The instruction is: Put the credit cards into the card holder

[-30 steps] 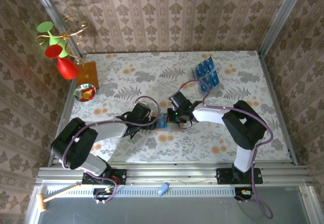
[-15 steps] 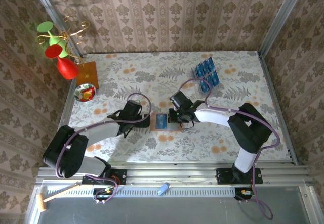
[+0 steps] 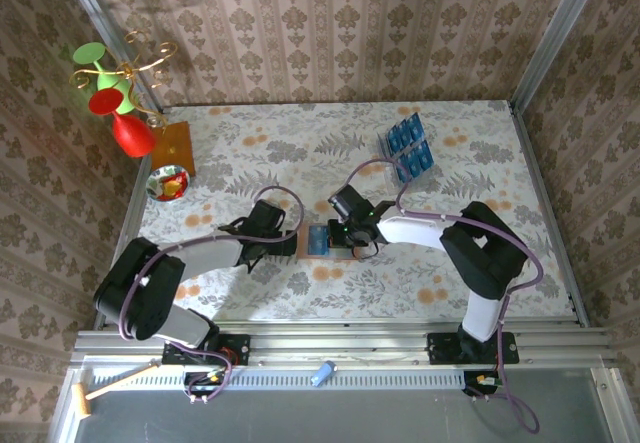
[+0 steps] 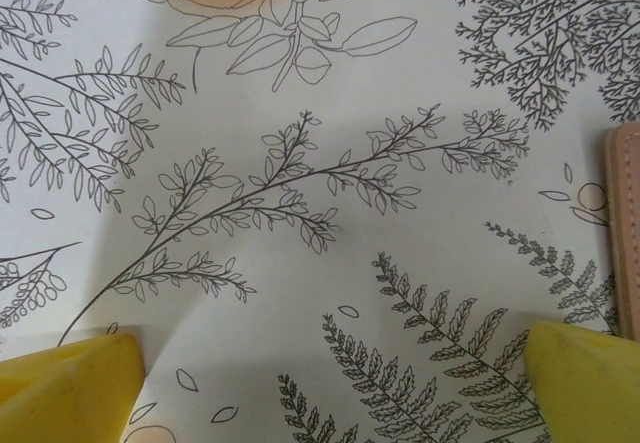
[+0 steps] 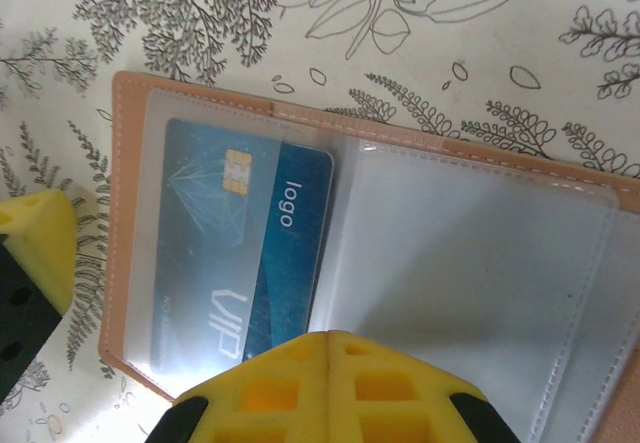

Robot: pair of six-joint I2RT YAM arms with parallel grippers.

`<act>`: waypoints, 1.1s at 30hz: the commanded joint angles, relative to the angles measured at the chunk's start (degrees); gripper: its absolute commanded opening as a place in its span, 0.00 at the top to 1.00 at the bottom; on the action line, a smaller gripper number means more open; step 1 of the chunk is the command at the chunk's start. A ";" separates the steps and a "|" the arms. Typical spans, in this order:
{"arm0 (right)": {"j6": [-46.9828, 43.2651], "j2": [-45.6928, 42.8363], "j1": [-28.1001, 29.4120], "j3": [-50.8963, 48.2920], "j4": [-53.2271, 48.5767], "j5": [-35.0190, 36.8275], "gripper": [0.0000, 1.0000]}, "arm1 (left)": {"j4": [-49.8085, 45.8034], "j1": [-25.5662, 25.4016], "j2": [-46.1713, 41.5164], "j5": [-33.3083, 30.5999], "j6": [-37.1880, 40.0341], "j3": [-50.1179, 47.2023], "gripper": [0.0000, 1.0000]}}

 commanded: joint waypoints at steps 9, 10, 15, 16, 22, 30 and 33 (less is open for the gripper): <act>1.37 3.49 1.49 4.13 0.05 -1.91 0.95 | -0.75 -2.30 5.21 3.00 0.63 1.38 0.00; 1.32 3.66 1.61 4.47 -0.12 -1.91 0.96 | -0.55 -2.44 5.36 3.07 0.57 1.40 0.00; 1.37 4.91 1.97 5.81 -0.42 -2.53 0.96 | 0.03 -2.97 6.29 3.24 0.30 1.29 0.00; 1.41 5.14 2.18 6.10 -0.42 -2.62 0.96 | 0.15 -3.06 6.33 3.21 0.23 1.21 0.00; 2.03 6.43 2.59 7.29 0.11 -3.30 0.96 | 0.64 -3.31 6.41 3.37 0.02 0.94 0.00; 2.02 6.16 2.71 7.89 -0.50 -2.95 0.96 | 0.67 -3.37 6.20 3.59 -0.18 0.98 0.00; 1.55 3.44 2.32 6.37 -0.94 -1.43 0.96 | -0.90 -3.07 4.66 3.25 0.16 1.63 0.00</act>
